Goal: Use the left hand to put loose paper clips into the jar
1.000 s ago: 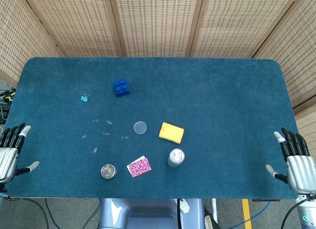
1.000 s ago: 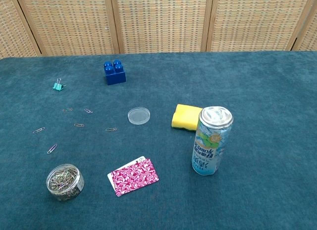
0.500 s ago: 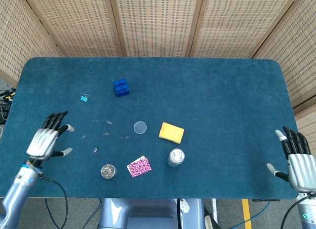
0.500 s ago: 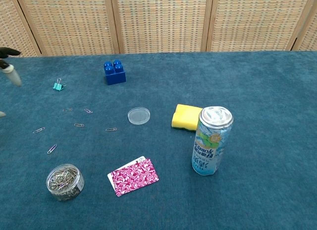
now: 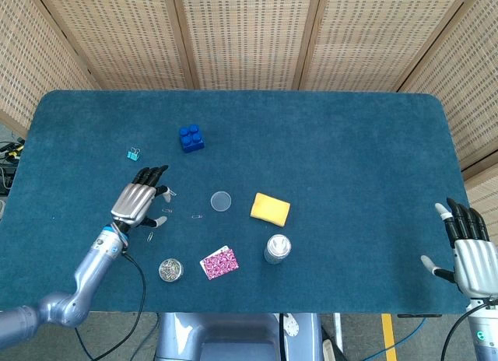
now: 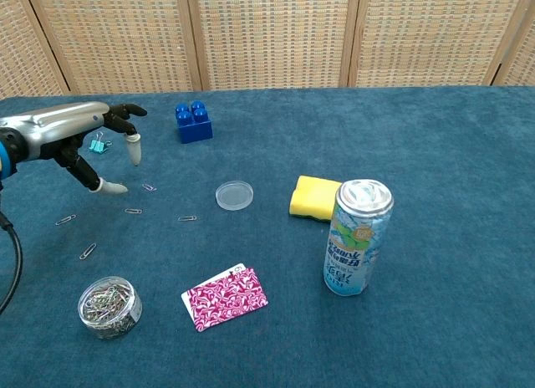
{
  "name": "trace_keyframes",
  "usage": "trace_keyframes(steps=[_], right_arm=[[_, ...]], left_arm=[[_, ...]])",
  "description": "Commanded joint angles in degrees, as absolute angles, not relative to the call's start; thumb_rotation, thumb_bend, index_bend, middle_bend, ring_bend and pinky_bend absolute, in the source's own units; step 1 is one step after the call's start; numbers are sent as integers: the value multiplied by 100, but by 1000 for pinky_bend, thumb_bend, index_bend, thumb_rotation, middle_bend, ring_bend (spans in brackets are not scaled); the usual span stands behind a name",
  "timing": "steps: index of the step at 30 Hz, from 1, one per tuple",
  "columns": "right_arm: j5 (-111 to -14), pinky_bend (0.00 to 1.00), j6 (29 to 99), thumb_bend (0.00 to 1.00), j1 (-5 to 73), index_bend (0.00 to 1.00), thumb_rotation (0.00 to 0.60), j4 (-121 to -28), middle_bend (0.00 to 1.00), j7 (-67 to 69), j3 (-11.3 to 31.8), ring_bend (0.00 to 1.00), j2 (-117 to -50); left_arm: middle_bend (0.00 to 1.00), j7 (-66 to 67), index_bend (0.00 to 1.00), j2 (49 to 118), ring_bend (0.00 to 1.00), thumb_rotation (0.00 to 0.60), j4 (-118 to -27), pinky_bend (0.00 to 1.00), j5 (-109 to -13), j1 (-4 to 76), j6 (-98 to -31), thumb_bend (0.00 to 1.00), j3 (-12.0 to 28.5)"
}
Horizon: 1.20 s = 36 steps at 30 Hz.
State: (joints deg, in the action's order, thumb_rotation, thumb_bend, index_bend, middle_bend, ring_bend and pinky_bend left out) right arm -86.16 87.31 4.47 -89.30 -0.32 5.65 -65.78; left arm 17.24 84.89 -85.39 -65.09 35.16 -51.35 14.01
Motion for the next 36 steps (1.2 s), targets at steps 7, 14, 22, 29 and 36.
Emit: trace_keyframes(steps=[7, 14, 22, 29, 36], right_arm=[[-8619, 0, 8725, 0, 453, 63, 600, -8912, 0, 0, 562, 0, -6590], [-8616, 0, 8693, 0, 464, 63, 600, -8893, 0, 40, 554, 0, -6589], [-8594, 0, 8672, 0, 468, 63, 600, -8889, 0, 98, 557, 0, -6565], [-8553, 0, 8624, 0, 483, 63, 600, -8862, 0, 148, 566, 0, -6556], [-8530, 0, 8601, 0, 489, 63, 600, -8856, 0, 208, 572, 0, -6541]], left_arm=[[0, 2321, 479, 8990, 0, 600, -8295, 0, -5584, 3947, -4956, 305, 1466], [0, 2438, 501, 9242, 0, 600, -8172, 0, -5149, 4110, -4916, 321, 1411], [0, 2515, 505, 9558, 0, 600, -7972, 0, -4835, 4304, -4967, 370, 1418], [0, 2784, 506, 9799, 0, 600, -7774, 0, -4466, 4467, -5037, 375, 1352], [0, 2598, 506, 9936, 0, 600, -7592, 0, -4480, 4499, -4945, 383, 1298]])
